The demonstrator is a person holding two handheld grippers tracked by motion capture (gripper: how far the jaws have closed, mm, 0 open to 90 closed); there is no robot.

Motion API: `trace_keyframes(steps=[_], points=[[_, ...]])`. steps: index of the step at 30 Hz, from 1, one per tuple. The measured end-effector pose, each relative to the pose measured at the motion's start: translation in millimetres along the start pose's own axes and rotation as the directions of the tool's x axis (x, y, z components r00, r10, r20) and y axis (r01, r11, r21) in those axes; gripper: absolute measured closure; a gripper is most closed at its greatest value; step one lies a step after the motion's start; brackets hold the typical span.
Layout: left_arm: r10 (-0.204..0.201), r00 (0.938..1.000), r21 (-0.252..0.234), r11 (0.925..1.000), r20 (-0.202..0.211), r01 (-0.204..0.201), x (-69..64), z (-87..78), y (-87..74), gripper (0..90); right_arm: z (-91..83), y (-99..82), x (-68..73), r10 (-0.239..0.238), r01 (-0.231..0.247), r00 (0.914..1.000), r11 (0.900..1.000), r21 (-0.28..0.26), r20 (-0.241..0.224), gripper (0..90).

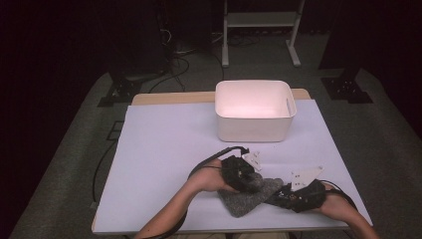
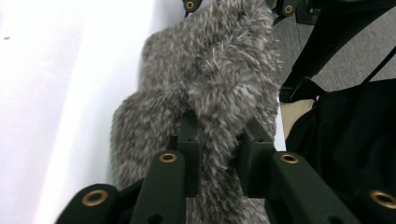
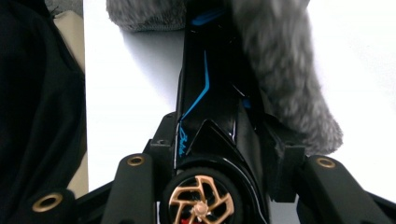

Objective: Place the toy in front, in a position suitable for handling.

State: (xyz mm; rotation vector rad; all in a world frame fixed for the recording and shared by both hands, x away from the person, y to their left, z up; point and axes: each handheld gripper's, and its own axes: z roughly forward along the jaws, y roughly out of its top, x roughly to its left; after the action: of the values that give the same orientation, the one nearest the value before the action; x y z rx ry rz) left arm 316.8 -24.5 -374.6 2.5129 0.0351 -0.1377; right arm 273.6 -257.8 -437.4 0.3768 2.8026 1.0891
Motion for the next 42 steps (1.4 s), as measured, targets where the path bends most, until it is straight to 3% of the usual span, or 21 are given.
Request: trace_keyframes(steps=[5,10,13,20,23,27,33,38,42], points=[[-0.023,0.9996,0.021,0.9995,-0.019,0.023,3.2,4.2,1.9,63.1,0.4,-2.5,-0.6,0.012,-0.012,0.9999,0.9997,-0.019,-0.002,53.9],[-0.008,0.9992,-0.007,0.9999,-0.039,0.008,0.8,2.1,-2.9,73.3,0.6,-2.3,-1.4,0.024,-0.024,0.9997,0.9995,-0.018,-0.008,54.6],[-0.01,0.9997,-0.037,0.9993,-0.023,0.01,1.2,-7.8,-9.4,83.1,0.6,-1.9,-2.2,0.028,-0.028,0.9996,0.9994,-0.022,-0.009,55.4],[-0.084,0.9963,-0.097,0.9918,-0.017,0.082,10.4,-37.4,-39.5,84.1,3.0,-1.9,-5.1,0.052,-0.054,0.9981,0.9972,-0.053,-0.031,55.6],[-0.117,0.9927,-0.133,0.9847,-0.027,0.113,12.6,-53.1,-53.1,84.1,5.9,2.7,-6.1,0.052,-0.054,0.9979,0.9963,-0.066,-0.038,55.6],[-0.159,0.9839,-0.145,0.9785,-0.081,0.146,15.7,-79.5,-76.5,83.9,14.3,17.9,-10.3,0.031,-0.035,0.9982,0.9958,-0.084,-0.051,55.6],[-0.255,0.9519,-0.161,0.9602,-0.17,0.228,17.9,-122.2,-123.6,83.8,33.2,44.5,-17.8,-0.012,0.005,0.997,0.9965,-0.083,-0.077,55.5],[-0.314,0.9155,-0.143,0.9476,-0.252,0.286,20.3,-154.7,-159.9,83.5,50.1,65.4,-26.0,-0.044,0.038,0.9947,0.9971,-0.065,-0.093,55.5],[-0.349,0.8851,-0.132,0.9369,-0.308,0.324,23.5,-166.3,-179.2,83.5,61.8,78.9,-33.4,-0.063,0.058,0.9926,0.9969,-0.053,-0.104,55.5]])
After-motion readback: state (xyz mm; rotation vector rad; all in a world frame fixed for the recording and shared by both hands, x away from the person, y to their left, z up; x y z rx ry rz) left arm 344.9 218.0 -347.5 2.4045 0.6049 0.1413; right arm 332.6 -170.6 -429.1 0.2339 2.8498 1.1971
